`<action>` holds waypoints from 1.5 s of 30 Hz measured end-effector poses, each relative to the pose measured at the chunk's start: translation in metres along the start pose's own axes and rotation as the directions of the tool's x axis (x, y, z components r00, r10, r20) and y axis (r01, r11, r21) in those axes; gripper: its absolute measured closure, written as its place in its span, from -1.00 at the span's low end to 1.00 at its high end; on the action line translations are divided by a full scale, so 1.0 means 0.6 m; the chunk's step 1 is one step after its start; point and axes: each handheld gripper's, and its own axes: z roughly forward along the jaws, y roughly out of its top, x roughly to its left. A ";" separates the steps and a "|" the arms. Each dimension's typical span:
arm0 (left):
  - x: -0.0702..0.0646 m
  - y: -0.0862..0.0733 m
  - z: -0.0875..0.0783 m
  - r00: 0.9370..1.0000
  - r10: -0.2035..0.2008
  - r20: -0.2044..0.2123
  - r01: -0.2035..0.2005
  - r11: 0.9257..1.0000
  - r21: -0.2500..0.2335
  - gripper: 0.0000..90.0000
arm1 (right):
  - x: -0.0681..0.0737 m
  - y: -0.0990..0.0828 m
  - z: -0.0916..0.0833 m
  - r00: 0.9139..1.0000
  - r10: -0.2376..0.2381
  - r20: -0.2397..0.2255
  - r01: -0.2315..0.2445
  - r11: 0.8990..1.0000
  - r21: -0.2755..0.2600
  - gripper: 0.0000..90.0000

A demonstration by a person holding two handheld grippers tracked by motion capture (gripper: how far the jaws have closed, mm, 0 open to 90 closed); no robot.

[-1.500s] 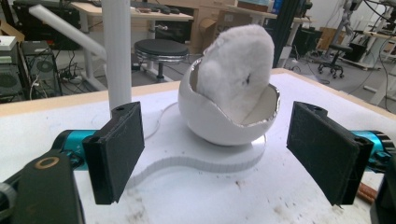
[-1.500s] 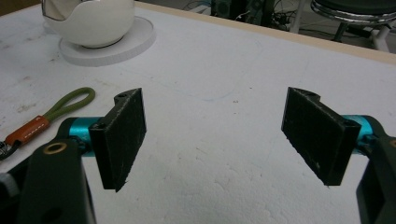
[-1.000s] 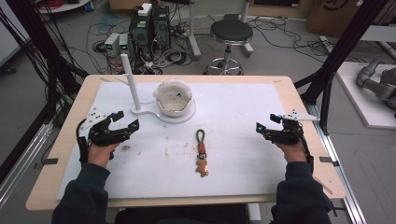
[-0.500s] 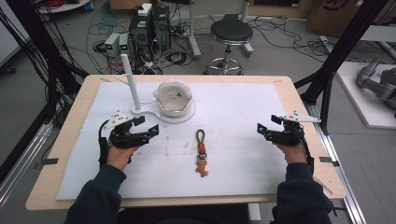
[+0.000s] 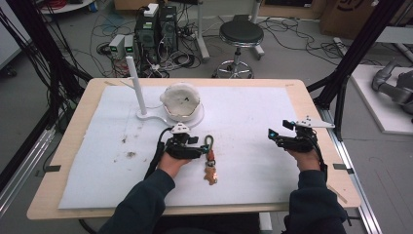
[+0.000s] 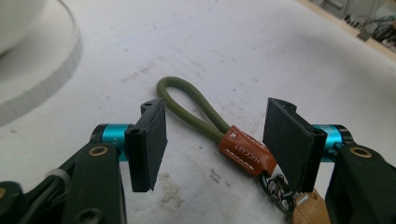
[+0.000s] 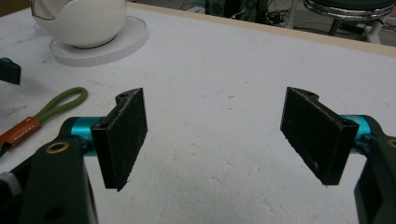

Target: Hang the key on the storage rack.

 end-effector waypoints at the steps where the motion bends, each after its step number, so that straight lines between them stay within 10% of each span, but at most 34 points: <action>1: -0.003 0.000 0.005 1.000 0.004 -0.005 -0.004 1.000 0.011 -0.13 | 0.000 0.000 0.000 1.000 0.000 0.000 0.000 1.000 0.000 -0.48; 7: -0.023 0.000 0.038 0.997 0.054 -0.056 -0.049 0.995 0.082 -0.21 | -0.003 -0.001 0.001 1.000 -0.003 -0.001 0.003 1.000 0.000 -0.48; 11: -0.038 -0.004 0.059 0.984 0.145 -0.103 -0.129 0.981 0.148 -0.29 | -0.001 -0.001 0.002 1.000 -0.006 -0.001 0.006 1.000 0.003 -0.48; 16: -0.032 0.000 0.050 0.979 0.196 -0.055 -0.185 0.969 0.160 0.41 | -0.002 -0.001 0.000 1.000 -0.005 0.000 0.005 1.000 0.002 -0.48; 22: -0.010 0.002 0.037 0.985 0.169 -0.038 -0.161 0.974 0.160 0.57 | -0.003 -0.002 -0.002 1.000 -0.003 0.003 0.003 1.000 0.002 -0.48; 35: 0.054 -0.005 -0.041 0.997 0.060 -0.045 -0.060 0.998 0.003 0.69 | -0.003 -0.002 -0.001 1.000 -0.002 0.003 0.002 1.000 0.000 -0.48; 45: 0.076 -0.007 -0.107 0.999 0.027 -0.021 -0.030 0.981 -0.190 0.73 | -0.003 -0.002 -0.001 1.000 -0.001 0.005 0.001 1.000 0.001 -0.47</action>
